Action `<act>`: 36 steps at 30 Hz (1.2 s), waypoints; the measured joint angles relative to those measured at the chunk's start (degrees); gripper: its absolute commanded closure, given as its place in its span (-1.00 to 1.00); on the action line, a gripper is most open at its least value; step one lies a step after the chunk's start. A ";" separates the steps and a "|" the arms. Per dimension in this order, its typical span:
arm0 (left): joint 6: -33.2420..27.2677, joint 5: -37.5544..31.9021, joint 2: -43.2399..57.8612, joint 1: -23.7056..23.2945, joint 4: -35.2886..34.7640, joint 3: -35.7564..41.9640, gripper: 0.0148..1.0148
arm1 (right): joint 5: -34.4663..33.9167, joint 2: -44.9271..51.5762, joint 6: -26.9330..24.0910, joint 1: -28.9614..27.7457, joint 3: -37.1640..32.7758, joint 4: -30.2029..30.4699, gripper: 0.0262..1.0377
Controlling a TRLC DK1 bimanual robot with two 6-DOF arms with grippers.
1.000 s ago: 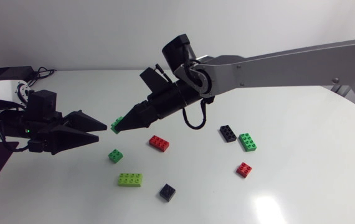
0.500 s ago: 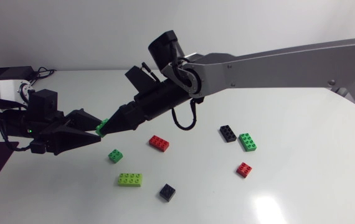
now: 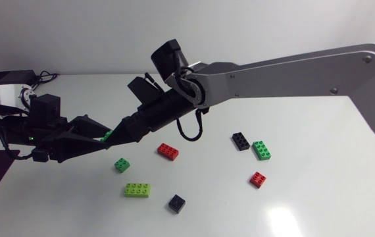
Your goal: Separate the duplo bricks
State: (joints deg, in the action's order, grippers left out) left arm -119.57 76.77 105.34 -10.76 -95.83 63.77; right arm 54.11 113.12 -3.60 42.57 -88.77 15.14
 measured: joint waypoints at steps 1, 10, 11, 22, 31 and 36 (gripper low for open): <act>0.00 0.02 0.00 -0.04 0.00 0.00 -0.29 | -0.57 0.00 0.04 0.00 0.00 -0.42 0.55; 0.00 0.02 0.00 -0.92 0.00 0.00 -0.29 | -2.49 0.00 1.09 0.00 0.00 -2.25 0.55; 0.00 0.02 0.00 -0.92 0.02 0.00 -0.29 | -2.49 0.00 1.09 0.00 0.00 -2.25 0.55; 0.00 0.04 0.28 -0.92 0.00 0.77 -0.24 | -2.71 -0.81 2.80 -0.13 0.00 -3.61 0.55; 0.02 0.57 0.31 -0.92 0.00 1.29 -0.07 | -2.71 -3.54 2.82 -0.17 0.22 -3.91 0.55; 0.24 1.79 -0.31 -0.92 0.00 1.44 -0.06 | -2.71 -3.85 2.99 -0.20 0.72 -3.98 0.55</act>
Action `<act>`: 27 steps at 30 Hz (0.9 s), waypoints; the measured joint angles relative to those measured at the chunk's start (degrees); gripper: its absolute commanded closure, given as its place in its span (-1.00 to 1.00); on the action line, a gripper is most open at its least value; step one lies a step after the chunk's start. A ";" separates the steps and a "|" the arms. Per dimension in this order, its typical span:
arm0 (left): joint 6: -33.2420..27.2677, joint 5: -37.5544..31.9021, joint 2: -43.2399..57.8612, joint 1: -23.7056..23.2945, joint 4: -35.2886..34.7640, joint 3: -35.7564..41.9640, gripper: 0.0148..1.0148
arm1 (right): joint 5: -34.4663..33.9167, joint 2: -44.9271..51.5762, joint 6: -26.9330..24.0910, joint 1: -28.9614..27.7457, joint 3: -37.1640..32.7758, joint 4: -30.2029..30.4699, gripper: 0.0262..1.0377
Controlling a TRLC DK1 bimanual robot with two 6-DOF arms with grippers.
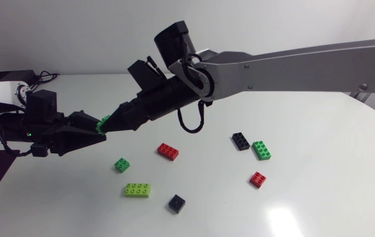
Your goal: Separate the duplo bricks
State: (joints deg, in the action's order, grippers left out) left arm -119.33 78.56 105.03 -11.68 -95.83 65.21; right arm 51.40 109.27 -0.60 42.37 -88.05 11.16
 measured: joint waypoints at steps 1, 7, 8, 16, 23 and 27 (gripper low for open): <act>0.00 0.20 -0.04 0.00 0.00 0.00 -0.06 | -0.02 -0.02 0.00 0.00 0.04 -0.04 0.55; 0.46 2.08 -0.11 -0.57 0.00 1.22 -0.06 | -0.39 -0.81 0.50 -0.04 0.04 -0.85 0.55; 0.48 2.32 -0.24 -0.90 0.02 1.95 -0.06 | -0.42 -0.98 0.70 -0.04 0.04 -0.85 0.55; 1.38 5.53 -8.48 -2.51 -0.02 3.89 -0.07 | -0.42 -1.57 1.07 0.09 0.15 -0.81 0.55; 1.44 6.97 -15.23 -4.57 -0.31 -1.09 -0.06 | -0.66 -2.82 1.07 0.02 0.66 -0.79 0.55; 1.44 6.97 -17.79 -7.37 -0.37 -4.39 -0.06 | -0.85 -4.74 1.07 -0.39 0.81 -0.81 0.55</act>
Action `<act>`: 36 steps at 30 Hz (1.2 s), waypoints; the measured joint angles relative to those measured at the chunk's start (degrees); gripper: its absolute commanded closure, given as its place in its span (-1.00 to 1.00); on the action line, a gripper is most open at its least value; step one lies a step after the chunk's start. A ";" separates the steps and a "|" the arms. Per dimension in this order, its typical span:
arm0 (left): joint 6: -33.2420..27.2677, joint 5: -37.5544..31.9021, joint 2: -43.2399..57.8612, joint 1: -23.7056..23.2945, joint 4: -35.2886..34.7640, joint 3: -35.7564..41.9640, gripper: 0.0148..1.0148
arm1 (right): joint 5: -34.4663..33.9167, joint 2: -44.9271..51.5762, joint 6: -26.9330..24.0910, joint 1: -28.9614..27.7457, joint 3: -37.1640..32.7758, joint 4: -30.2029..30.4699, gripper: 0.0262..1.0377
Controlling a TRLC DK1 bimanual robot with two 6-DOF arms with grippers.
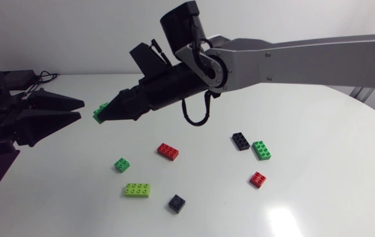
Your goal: Separate the duplo bricks
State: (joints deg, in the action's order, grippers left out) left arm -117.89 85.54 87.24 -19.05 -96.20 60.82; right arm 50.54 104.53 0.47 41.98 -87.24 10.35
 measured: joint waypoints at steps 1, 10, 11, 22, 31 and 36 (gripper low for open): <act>0.00 0.02 -0.81 -1.01 0.00 -0.98 -0.06 | -0.02 -0.44 0.00 -0.20 0.00 0.02 0.55; 0.00 0.02 -8.92 -9.90 -0.04 -7.19 -0.06 | -2.84 -1.53 -0.04 -0.55 0.57 0.02 0.55; 0.00 0.02 -8.92 -10.99 -0.02 -7.19 -0.06 | -2.99 -1.53 -0.07 -0.44 0.70 0.02 0.55; 1.55 0.02 0.66 -14.29 -0.37 4.31 -0.06 | -5.16 -1.53 -0.26 0.96 1.27 0.02 0.55; 13.27 0.02 3.21 -9.86 -0.37 17.68 -0.06 | -5.62 -1.75 -0.28 0.96 1.40 0.09 0.55; 18.99 0.02 3.26 -6.78 -0.44 23.67 -0.07 | -5.70 -1.75 -0.28 0.96 1.40 0.15 0.55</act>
State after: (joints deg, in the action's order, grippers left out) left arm -98.89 85.56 90.50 -25.82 -96.64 84.49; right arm 44.84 102.78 0.19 42.94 -85.84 10.50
